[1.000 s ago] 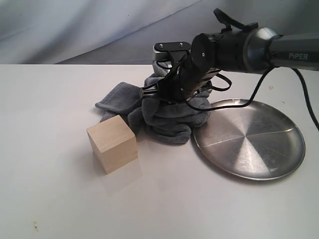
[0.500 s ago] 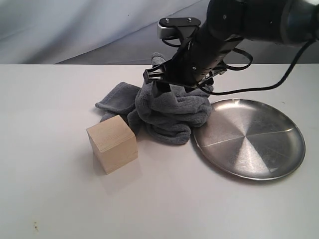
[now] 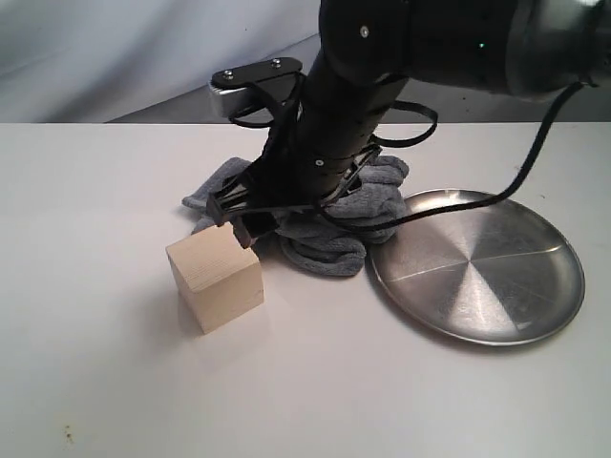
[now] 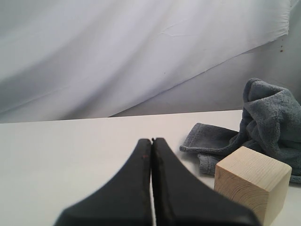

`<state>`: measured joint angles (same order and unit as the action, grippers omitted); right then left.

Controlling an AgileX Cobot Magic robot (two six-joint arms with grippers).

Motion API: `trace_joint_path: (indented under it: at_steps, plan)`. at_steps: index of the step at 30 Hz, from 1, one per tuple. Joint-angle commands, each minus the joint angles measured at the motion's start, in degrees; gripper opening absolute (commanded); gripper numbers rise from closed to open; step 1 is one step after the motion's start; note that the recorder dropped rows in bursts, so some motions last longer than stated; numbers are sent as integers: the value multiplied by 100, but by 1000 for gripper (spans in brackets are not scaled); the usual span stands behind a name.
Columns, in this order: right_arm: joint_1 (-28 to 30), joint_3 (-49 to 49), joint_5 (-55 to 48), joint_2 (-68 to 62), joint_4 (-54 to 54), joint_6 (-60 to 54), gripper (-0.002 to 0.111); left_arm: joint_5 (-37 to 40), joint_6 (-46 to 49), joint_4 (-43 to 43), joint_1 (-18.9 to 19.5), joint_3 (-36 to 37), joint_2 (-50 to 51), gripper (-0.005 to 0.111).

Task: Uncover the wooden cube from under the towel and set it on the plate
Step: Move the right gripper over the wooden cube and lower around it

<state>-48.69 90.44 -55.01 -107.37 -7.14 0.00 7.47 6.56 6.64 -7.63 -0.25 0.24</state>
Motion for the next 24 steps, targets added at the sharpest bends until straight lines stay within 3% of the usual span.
trace_joint_path:
  at_steps: [1,8,11,15,24]
  plan:
    - [-85,793,-759,-259,71,223,71,-2,-14,10,-28,25,-24,0]
    - [-561,2232,-1496,-1112,212,150,72,-2,-14,10,-28,25,-24,0]
    - [-673,2649,-1496,-1533,223,0,82,-2,-14,10,-28,25,-24,0]
    - [-673,2901,-1496,-1846,197,-90,90,-2,-14,10,-28,25,-24,0]
    - [-662,3096,-1496,-2658,457,-122,91,-2,-14,10,-28,25,-24,0]
